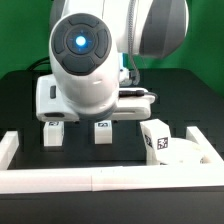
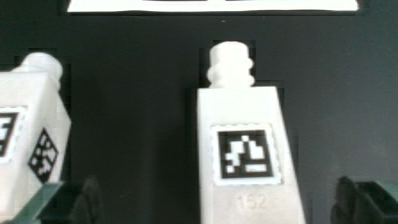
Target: Assemble stool
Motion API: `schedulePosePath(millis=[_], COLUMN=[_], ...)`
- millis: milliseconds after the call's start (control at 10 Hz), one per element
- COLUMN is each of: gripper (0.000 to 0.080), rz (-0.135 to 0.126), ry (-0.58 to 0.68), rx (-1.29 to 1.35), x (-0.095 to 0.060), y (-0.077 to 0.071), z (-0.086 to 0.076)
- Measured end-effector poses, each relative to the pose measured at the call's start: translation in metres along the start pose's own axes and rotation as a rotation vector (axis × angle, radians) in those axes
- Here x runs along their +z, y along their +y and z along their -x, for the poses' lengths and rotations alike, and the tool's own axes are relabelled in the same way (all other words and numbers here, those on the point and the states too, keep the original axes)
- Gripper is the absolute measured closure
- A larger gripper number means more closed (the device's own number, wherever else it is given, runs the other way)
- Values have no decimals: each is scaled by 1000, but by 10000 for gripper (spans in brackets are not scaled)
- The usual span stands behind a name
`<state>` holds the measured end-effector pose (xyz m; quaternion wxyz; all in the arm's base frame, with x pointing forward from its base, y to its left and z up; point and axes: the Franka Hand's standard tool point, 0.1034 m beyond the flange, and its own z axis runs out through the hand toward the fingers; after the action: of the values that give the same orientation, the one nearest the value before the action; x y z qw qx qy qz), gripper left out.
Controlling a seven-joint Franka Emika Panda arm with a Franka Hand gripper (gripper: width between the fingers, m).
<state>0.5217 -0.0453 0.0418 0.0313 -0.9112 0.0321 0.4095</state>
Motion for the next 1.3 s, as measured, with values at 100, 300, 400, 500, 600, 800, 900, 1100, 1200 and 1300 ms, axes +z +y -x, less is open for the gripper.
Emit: schedulePosePath(millis=[100, 300, 400, 500, 600, 800, 900, 1100, 1200, 1300], gripper=[150, 150, 150, 150, 150, 150, 150, 150, 176, 176], rz=[2, 1, 0, -1, 0, 1, 3, 3, 3, 3], ry=[-8, -22, -27, -34, -39, -49, -48, -46, -46, -45], rx=[0, 4, 7, 14, 34, 64, 74, 75, 76, 76], x=[6, 13, 16, 20, 22, 24, 24, 24, 24, 24], y=[-1, 0, 1, 3, 1, 0, 0, 0, 1, 1], z=[-1, -3, -4, -5, -5, -5, -5, -6, -6, -6])
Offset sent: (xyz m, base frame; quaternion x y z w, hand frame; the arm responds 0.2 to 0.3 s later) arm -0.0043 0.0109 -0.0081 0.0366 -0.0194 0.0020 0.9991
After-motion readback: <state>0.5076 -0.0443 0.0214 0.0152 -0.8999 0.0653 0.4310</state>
